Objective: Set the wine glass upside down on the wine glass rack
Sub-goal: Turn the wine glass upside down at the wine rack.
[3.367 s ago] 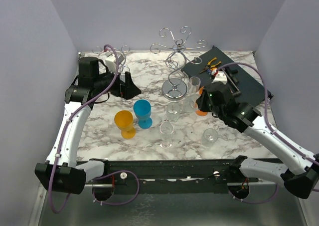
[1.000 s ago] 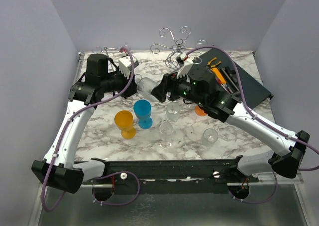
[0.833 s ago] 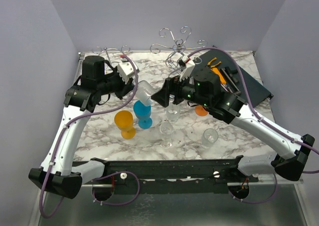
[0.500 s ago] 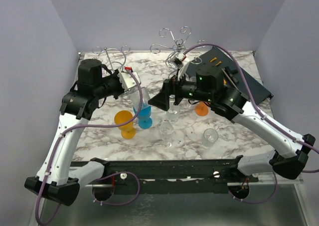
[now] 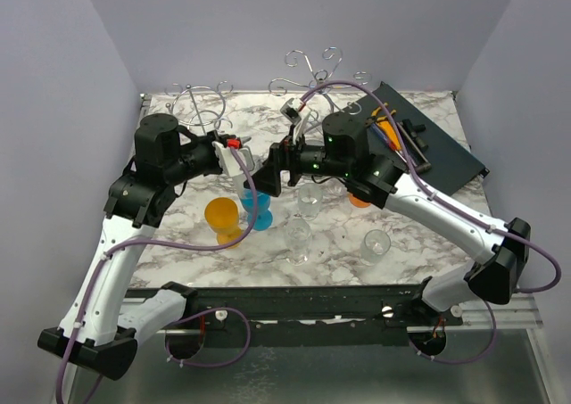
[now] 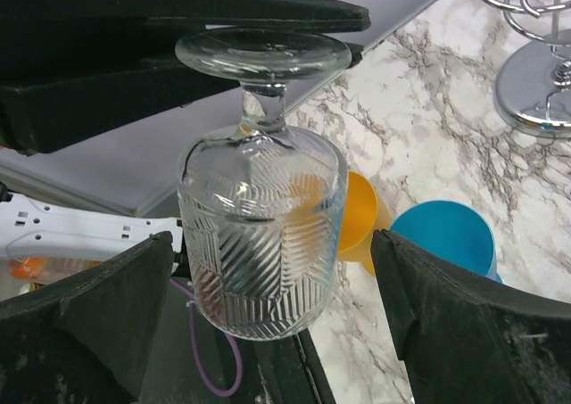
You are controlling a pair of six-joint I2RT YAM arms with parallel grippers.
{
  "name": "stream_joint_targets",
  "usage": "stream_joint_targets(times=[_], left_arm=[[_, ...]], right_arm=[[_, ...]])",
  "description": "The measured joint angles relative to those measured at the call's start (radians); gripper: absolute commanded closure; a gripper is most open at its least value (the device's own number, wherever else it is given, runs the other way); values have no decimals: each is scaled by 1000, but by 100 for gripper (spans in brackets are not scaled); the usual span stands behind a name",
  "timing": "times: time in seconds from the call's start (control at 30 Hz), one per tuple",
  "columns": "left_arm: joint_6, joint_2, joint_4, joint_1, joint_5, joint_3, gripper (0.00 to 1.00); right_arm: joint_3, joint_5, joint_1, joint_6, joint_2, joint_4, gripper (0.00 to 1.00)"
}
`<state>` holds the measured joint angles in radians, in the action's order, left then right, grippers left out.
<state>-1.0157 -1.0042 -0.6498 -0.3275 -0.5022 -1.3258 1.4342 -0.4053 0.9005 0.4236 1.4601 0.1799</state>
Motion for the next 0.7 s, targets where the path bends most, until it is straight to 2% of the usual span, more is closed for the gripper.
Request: stream_joint_targets(times=[0.4, 0.47, 0.6, 0.7], left_arm=[[-74, 8, 87, -27, 21, 39, 100], [-82, 8, 100, -28, 22, 42, 100], [-91, 10, 123, -28, 26, 48, 100], [-93, 11, 126, -28, 29, 61, 100]], right_arm=[[-47, -65, 0, 24, 65, -187, 2], [-55, -68, 0, 25, 72, -193, 11], [-91, -67, 0, 29, 71, -229, 40], [-130, -51, 0, 31, 59, -272, 55]])
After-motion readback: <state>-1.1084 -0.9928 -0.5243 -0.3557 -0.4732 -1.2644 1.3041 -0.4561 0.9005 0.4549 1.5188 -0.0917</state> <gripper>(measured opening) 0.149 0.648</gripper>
